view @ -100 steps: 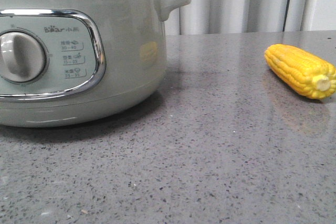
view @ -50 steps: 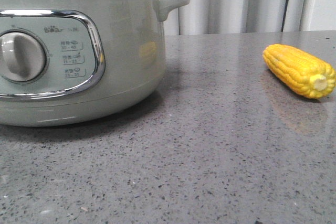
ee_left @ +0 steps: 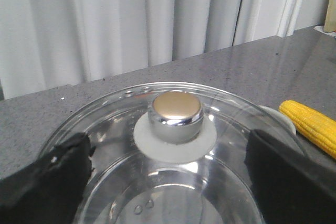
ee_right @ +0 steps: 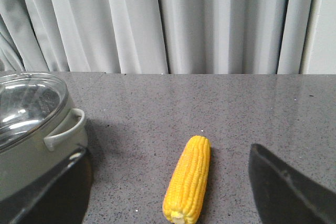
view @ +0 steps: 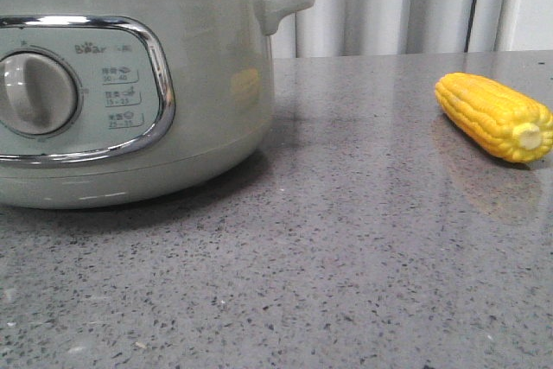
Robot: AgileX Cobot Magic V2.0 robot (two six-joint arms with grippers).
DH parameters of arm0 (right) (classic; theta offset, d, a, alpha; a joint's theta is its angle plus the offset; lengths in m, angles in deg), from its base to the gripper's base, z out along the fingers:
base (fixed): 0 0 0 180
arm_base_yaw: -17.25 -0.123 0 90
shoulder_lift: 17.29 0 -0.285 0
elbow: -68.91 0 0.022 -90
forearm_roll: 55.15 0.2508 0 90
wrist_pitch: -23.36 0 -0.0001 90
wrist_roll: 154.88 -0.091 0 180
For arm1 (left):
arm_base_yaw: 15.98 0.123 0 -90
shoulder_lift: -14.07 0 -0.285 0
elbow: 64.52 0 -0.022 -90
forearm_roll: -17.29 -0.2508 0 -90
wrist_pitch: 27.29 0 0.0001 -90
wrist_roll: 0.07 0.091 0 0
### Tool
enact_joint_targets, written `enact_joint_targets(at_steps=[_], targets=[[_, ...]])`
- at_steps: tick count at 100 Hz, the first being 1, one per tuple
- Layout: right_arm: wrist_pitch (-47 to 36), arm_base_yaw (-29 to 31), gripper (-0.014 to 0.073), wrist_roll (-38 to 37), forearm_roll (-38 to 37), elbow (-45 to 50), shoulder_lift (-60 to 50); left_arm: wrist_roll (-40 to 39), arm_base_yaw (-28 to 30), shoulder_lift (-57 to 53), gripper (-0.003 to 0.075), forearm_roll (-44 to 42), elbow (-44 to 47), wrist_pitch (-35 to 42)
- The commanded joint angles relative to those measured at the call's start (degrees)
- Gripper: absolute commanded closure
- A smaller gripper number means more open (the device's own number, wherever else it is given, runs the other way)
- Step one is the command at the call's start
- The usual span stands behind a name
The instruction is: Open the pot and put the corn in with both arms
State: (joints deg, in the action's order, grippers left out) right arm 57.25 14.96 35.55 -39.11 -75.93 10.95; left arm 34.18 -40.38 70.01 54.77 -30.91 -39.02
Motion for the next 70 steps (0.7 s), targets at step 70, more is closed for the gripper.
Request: enact_joint_targets(at_steps=[70], targets=[[-2.0, 0.2, 0.0049, 0.8, 0.2, -1.7, 0.9, 0.1, -9.0, 20.3, 0.0153, 0.9, -6.4, 26.3]])
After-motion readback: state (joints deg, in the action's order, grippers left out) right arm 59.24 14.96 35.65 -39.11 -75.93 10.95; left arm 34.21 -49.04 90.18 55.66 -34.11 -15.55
